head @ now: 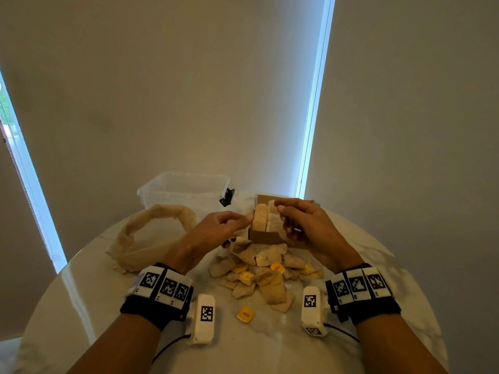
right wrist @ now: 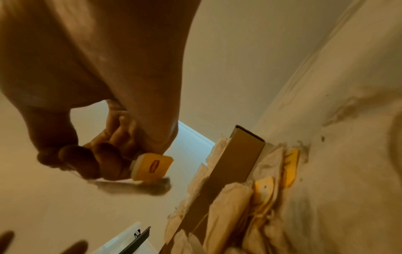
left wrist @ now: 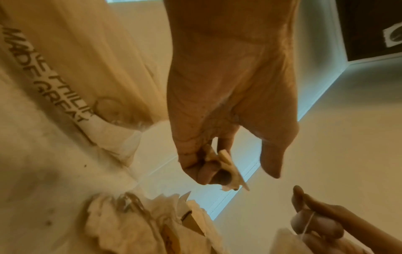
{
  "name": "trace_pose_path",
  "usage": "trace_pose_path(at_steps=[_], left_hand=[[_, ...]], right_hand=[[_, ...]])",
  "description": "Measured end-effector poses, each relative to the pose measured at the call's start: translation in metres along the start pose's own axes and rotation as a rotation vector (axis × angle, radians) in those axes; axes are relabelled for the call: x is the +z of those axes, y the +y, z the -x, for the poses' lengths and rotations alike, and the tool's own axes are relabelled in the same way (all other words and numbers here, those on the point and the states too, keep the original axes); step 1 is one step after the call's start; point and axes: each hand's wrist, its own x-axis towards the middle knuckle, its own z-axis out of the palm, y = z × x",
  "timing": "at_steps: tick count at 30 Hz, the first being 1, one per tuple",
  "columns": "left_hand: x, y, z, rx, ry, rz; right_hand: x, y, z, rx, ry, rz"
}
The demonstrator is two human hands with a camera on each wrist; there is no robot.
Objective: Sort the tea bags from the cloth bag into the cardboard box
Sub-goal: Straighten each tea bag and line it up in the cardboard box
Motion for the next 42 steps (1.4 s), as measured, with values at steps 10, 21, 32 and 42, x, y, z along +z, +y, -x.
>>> trace_pose_path(at_steps=[10, 21, 32, 42], left_hand=[[0.017, 0.007, -0.002, 0.087, -0.272, -0.254], [0.004, 0.007, 0.006, 0.108, -0.235, 0.006], [-0.005, 0.014, 0.002, 0.095, -0.154, 0.487], [-0.011, 0.007, 0.004, 0.048, -0.069, 0.179]], right_hand=[[0.005, 0.000, 0.004, -0.002, -0.104, 0.140], [-0.011, -0.009, 0.007, 0.042, -0.109, 0.040], [-0.004, 0.009, -0.009, -0.033, 0.048, 0.027], [0.015, -0.024, 0.013, -0.216, -0.237, 0.346]])
